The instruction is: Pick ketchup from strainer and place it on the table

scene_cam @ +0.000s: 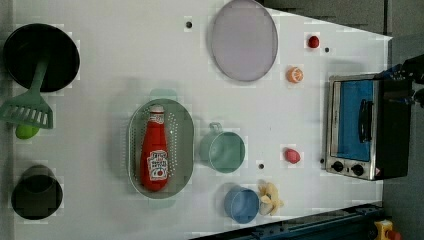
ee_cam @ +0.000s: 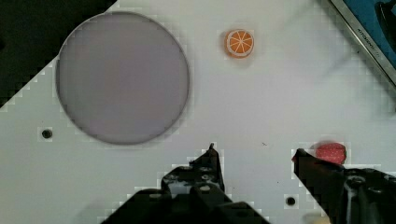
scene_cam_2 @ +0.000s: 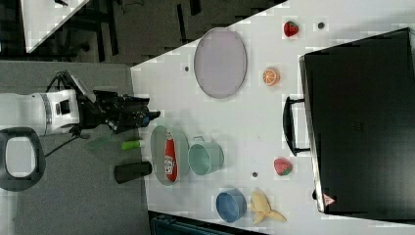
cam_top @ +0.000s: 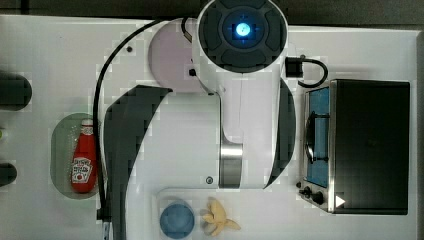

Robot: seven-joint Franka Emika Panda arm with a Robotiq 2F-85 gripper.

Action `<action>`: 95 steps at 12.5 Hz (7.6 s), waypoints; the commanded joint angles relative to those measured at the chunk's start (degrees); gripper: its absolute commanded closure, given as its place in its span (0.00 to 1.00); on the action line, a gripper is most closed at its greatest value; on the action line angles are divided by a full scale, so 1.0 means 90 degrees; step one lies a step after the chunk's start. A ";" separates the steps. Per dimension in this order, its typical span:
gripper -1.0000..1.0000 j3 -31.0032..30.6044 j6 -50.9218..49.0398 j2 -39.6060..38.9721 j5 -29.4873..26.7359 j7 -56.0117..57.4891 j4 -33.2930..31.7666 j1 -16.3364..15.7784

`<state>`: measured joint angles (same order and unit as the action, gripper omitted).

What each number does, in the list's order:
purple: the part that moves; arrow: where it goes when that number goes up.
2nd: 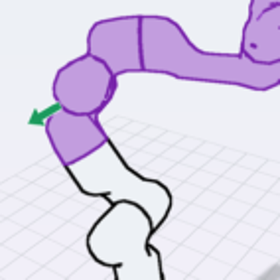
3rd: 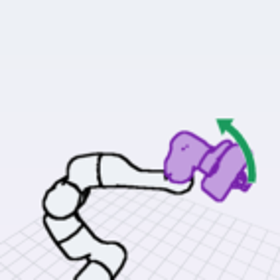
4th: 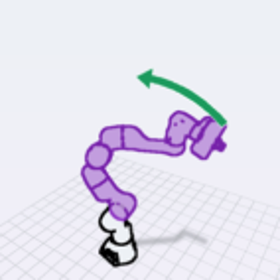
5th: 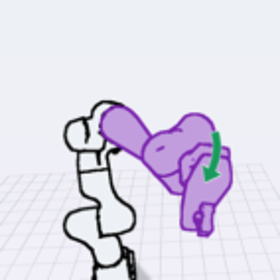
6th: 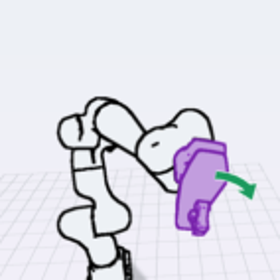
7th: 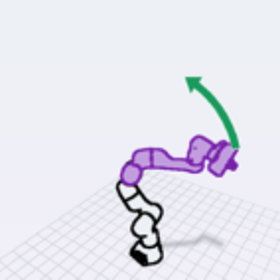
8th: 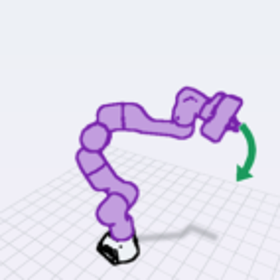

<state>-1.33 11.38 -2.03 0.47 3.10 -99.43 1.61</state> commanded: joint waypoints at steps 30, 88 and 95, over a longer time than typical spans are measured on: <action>0.00 -0.4515 0.4987 -0.2595 0.1090 -0.1551 -0.2932 -0.0369; 0.00 -0.0296 0.4202 -0.1349 0.0241 0.2682 -0.2998 0.0730; 0.00 -0.0257 0.1946 -0.0725 0.0241 0.0971 -0.0692 0.0737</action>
<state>-4.15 32.17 -10.79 3.18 19.68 -107.65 7.81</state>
